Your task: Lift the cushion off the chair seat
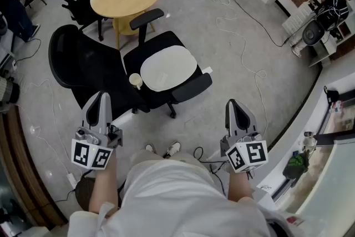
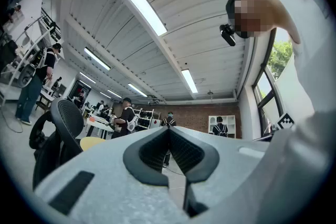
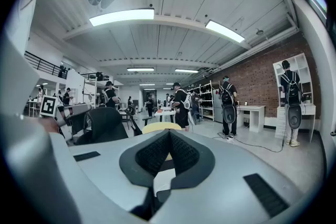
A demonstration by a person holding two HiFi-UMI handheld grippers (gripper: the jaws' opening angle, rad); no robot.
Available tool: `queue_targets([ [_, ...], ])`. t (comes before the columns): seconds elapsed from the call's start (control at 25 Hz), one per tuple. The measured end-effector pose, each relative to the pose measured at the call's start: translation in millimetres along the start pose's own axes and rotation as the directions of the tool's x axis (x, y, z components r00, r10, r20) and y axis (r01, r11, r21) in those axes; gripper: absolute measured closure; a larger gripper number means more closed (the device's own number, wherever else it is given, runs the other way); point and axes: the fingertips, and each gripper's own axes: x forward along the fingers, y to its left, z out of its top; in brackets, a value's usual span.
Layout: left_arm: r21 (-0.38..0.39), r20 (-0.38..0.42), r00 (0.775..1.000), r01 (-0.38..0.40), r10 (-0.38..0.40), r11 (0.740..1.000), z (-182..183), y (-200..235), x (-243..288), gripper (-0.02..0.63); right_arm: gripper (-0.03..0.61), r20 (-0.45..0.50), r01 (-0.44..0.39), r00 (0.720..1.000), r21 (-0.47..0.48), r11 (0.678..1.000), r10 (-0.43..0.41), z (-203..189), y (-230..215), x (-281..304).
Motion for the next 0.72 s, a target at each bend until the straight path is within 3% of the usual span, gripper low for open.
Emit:
queue_targets([
  [0.36,0.004,-0.033,0.999,0.016,-0.015,1.000,-11.7,-10.3,-1.7,0.600,0.577,0.006,-0.036,0.999,0.021,0.999,0.036,-5.9,2.0,1.6],
  [0.6,0.062,-0.042,0.999,0.006,-0.003,0.998,-7.2,-11.4,3.6,0.593,0.577,0.031,-0.082,0.996,0.039,0.996,0.081,-3.6,0.9,0.2],
  [0.64,0.069,-0.044,0.999,0.009,-0.006,0.998,-6.8,-12.6,6.0,0.513,0.577,0.031,-0.083,0.996,0.038,0.996,0.082,-4.0,-0.7,0.2],
  [0.72,0.086,-0.055,0.998,0.015,-0.010,0.996,-8.0,-14.8,11.9,0.422,0.577,0.032,-0.082,0.996,0.037,0.996,0.081,-4.8,-4.6,0.4],
])
